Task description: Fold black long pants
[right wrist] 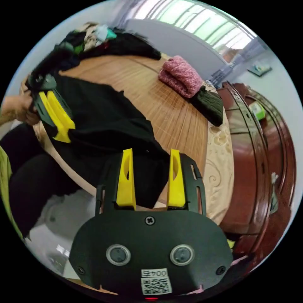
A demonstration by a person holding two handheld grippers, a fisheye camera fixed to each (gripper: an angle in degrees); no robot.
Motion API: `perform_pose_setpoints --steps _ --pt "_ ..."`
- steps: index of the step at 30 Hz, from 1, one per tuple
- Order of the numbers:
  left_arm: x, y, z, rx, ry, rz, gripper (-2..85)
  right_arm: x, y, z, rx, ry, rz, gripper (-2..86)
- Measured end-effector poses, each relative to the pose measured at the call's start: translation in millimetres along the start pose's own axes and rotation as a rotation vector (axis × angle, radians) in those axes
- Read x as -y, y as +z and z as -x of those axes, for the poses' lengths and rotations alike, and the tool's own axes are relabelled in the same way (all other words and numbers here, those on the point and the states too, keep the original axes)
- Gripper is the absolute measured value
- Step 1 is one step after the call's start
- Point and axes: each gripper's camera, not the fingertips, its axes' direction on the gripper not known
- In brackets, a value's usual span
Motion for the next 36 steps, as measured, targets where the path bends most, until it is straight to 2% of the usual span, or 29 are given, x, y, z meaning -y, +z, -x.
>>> perform_pose_setpoints --steps 2,5,7,9,12,15,17,20,22,23,26,30,32,36 --pt "-7 -4 -6 0.033 0.031 0.012 3.1 25 18 14 -0.044 -0.154 0.119 15.9" --pt "-25 -14 -13 0.034 0.069 0.006 2.1 45 35 31 -0.1 -0.298 0.182 12.2" --pt "-43 -25 -12 0.065 0.062 -0.002 1.8 51 37 38 -0.114 -0.358 0.193 6.1" --pt "-58 -36 -9 0.098 0.051 -0.006 1.6 57 32 32 -0.102 -0.346 0.189 5.1" --pt "-87 -55 2 0.158 0.005 -0.002 1.3 67 19 -10 -0.051 -0.162 0.142 4.9" --pt "-119 -76 17 0.199 -0.08 -0.042 1.0 72 17 -71 0.027 0.12 0.074 5.4" --pt "-136 -85 24 0.186 -0.13 -0.076 0.8 70 43 -119 0.205 0.389 0.103 7.0" --pt "-162 -89 27 0.161 -0.187 -0.092 0.5 47 79 -158 0.343 0.722 0.183 6.9" --pt "-180 -89 21 0.145 -0.187 -0.08 0.4 26 73 -169 0.395 0.867 0.076 6.5" --pt "-184 -90 19 0.143 -0.186 -0.078 0.4 11 64 -170 0.466 0.916 -0.016 6.7" --pt "-207 -93 11 0.12 -0.19 -0.083 0.3 -23 41 -151 0.596 0.964 -0.127 10.8" --pt "-234 -101 3 0.126 -0.212 -0.104 0.3 -46 26 -105 0.537 0.97 -0.079 13.3" --pt "-241 -111 -3 0.166 -0.21 -0.134 0.3 -45 24 -81 0.447 0.976 -0.041 14.2" --pt "-258 -137 -15 0.383 -0.215 -0.185 0.6 -23 41 -61 0.41 0.971 -0.002 16.0"
